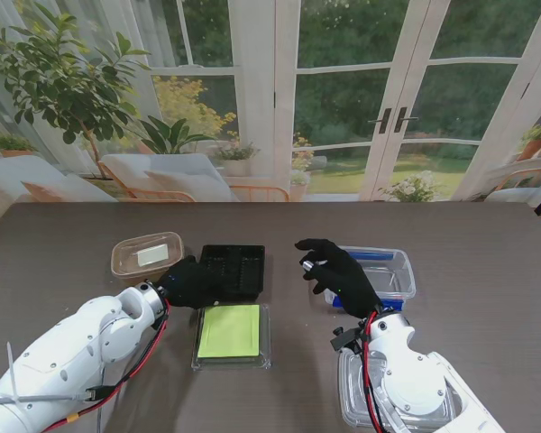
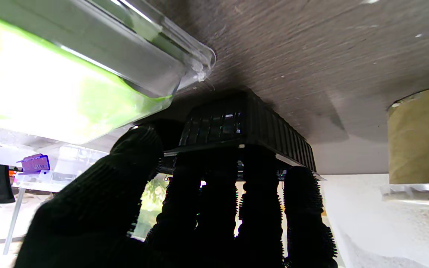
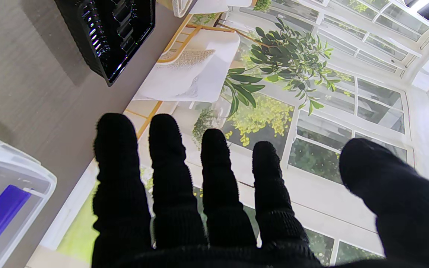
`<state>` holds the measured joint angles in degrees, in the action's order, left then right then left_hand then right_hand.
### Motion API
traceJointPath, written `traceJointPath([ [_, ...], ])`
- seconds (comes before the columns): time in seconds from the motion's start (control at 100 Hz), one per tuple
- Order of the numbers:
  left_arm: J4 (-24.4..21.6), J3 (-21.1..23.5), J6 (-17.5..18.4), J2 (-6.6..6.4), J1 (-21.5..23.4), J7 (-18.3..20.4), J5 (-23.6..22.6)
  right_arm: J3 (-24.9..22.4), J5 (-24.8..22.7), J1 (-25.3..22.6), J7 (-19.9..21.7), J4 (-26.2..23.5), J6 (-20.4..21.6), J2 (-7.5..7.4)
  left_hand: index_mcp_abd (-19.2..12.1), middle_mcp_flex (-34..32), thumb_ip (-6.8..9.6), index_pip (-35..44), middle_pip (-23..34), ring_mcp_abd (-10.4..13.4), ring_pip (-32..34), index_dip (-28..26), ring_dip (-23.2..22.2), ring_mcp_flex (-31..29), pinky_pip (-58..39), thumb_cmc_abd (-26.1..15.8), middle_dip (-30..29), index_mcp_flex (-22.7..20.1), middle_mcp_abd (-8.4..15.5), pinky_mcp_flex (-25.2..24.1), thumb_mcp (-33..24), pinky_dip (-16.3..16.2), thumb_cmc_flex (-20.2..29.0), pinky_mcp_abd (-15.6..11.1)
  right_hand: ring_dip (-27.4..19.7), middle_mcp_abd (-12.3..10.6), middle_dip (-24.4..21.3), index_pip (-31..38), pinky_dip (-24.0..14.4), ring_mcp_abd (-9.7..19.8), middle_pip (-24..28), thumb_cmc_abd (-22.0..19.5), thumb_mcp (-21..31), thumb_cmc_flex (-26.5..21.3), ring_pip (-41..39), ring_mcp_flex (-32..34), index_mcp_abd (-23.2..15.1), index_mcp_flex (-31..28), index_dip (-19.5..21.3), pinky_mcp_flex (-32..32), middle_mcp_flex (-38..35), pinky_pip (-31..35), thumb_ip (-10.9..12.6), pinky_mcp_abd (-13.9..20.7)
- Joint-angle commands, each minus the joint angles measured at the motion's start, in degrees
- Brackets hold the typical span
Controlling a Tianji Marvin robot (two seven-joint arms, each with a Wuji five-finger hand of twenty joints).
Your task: Pair container bodies with their lids
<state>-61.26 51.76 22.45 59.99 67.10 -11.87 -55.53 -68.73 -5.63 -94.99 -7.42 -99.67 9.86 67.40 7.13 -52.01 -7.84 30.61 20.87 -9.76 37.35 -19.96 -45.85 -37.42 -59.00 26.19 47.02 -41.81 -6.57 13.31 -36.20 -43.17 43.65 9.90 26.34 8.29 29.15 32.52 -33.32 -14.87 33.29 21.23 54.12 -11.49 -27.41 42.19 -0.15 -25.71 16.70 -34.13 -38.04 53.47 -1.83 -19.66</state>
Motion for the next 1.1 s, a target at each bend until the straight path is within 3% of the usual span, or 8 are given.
traceJointPath([
  [0.0, -0.62, 0.31, -0.23, -0.12, 0.21, 1.03, -0.27, 0.23, 0.00, -0.16, 0.91, -0.02, 0.05, 0.07, 0.64, 1.48, 2.38, -2.10, -0.87, 0.22, -2.10, 0.48, 1.22, 0.12, 2.38, -2.83, -1.80, 0.72, 0.05, -1.85, -0.90, 0.98, -1.95, -0.44, 0.42, 0.61, -0.51, -0.08, -1.18, -0.54, -1.17, -1.60, -1.17, -1.05, -0.50, 0.90, -0.30, -0.11, -0.36, 21.04, -1.27, -0.87, -1.58, -0.63],
  [0.37, -0.58, 1.90, -0.08, 0.09, 1.11, -2.38, -1.16, 0.29, 0.07, -0.12, 1.24, 0.02, -0.12, 0.01, 1.80, 9.11, 3.81, -16.22, -10.88, -2.10, -18.10, 4.69, 13.57, 6.60, 13.70, -6.47, -18.06, 5.88, -1.99, -6.76, 7.78, 7.84, -8.44, 0.54, 0.41, 0.61, -0.51, -0.06, -1.19, -0.62, -1.22, -1.56, -1.08, -1.14, -0.44, 0.80, -0.26, -0.17, -0.35, 21.12, -1.18, -0.98, -1.58, -0.68],
  [0.44, -1.52, 3.58, 0.11, 0.23, 2.16, -2.83, -1.10, 0.34, 0.04, -0.13, 1.29, 0.03, -0.09, -0.01, 2.12, 10.12, 4.43, -19.54, -11.58, -2.75, -20.61, 5.93, 16.47, 8.01, 16.77, -10.24, -20.76, 6.95, -2.24, -7.84, 14.69, 9.56, -8.74, 0.76, 0.37, 0.57, -0.52, -0.01, -1.20, -0.47, -1.24, -1.58, -1.11, -1.11, -0.33, 0.58, -0.04, -0.31, -0.34, 21.11, -1.10, -0.98, -1.59, -0.62],
  [0.49, -2.97, 5.53, 0.08, 0.43, 3.54, -2.32, -0.44, 0.42, -0.04, -0.16, 1.28, 0.03, -0.01, -0.02, 2.32, 10.85, 5.91, -21.54, -12.07, -3.24, -22.03, 7.08, 18.17, 8.98, 18.79, -15.08, -22.39, 7.06, -2.62, -8.51, 28.16, 11.02, -3.48, 0.78, 0.30, 0.66, -0.56, 0.07, -1.20, -0.32, -1.40, -1.55, -1.12, -1.14, -0.12, 0.19, 0.39, -0.51, -0.32, 21.08, -0.56, -0.99, -1.59, -0.46],
  [0.56, -5.67, 8.87, -0.21, 0.91, 6.16, -0.50, 2.15, 0.61, -0.05, -0.35, 1.16, -0.09, 0.10, 0.01, 2.68, 11.60, 6.76, -23.10, -13.22, -3.54, -24.43, 8.03, 20.74, 10.39, 21.87, -18.75, -24.52, 7.27, -2.73, -9.29, 35.33, 13.28, 0.53, 0.39, -0.39, 1.18, -0.52, 0.25, -0.75, -0.01, -1.32, -1.49, -0.96, -1.06, 1.20, -0.88, 1.60, -0.85, -0.30, 21.40, 0.59, -1.80, -1.55, -0.10],
  [0.74, -13.30, 17.55, -0.62, 2.53, 14.83, 6.57, 16.18, 1.84, 0.15, -1.54, 0.40, -0.89, 0.45, 0.14, 3.88, 13.63, 6.79, -24.61, -15.11, -4.15, -27.47, 9.16, 23.87, 12.23, 25.68, -21.03, -27.87, 7.40, -3.73, -10.04, 33.31, 15.97, 2.76, -0.21, -3.74, 2.03, -3.29, 1.04, 1.64, 0.68, -4.13, -1.59, 0.06, -1.13, 6.72, -3.22, 3.76, -1.44, -0.49, 21.91, 3.32, -4.83, -1.57, 0.97],
  [0.87, -16.61, 21.19, -0.51, 3.70, 20.51, 9.93, 28.85, 3.30, 0.02, -2.55, -0.67, -1.63, -0.48, 0.38, 5.29, 14.06, 6.76, -24.78, -15.65, -5.03, -28.66, 9.68, 25.80, 12.89, 28.24, -22.51, -29.76, 5.91, -4.71, -10.51, 32.50, 17.61, 5.34, -0.28, -8.68, 3.09, -9.98, 1.80, 5.83, 1.92, -10.22, -1.99, 1.86, -1.84, 14.10, -5.10, 5.28, -1.57, -0.94, 22.50, 3.87, -8.72, -1.48, 2.43],
  [1.09, -20.57, 26.09, -0.80, 3.50, 27.25, 20.11, 47.40, 6.39, 1.16, -3.62, -3.95, -2.99, -4.37, 1.42, 7.29, 16.35, 6.96, -26.55, -16.73, -4.93, -30.67, 11.54, 28.58, 15.51, 32.96, -23.95, -32.22, 6.40, -5.51, -11.32, 33.44, 19.99, 7.84, -1.07, -15.77, 4.57, -17.14, 0.97, 12.65, 4.10, -15.38, -1.92, 6.33, -3.49, 22.98, -9.18, 9.25, 0.33, -4.41, 23.94, 6.85, -13.46, -1.34, 6.31],
])
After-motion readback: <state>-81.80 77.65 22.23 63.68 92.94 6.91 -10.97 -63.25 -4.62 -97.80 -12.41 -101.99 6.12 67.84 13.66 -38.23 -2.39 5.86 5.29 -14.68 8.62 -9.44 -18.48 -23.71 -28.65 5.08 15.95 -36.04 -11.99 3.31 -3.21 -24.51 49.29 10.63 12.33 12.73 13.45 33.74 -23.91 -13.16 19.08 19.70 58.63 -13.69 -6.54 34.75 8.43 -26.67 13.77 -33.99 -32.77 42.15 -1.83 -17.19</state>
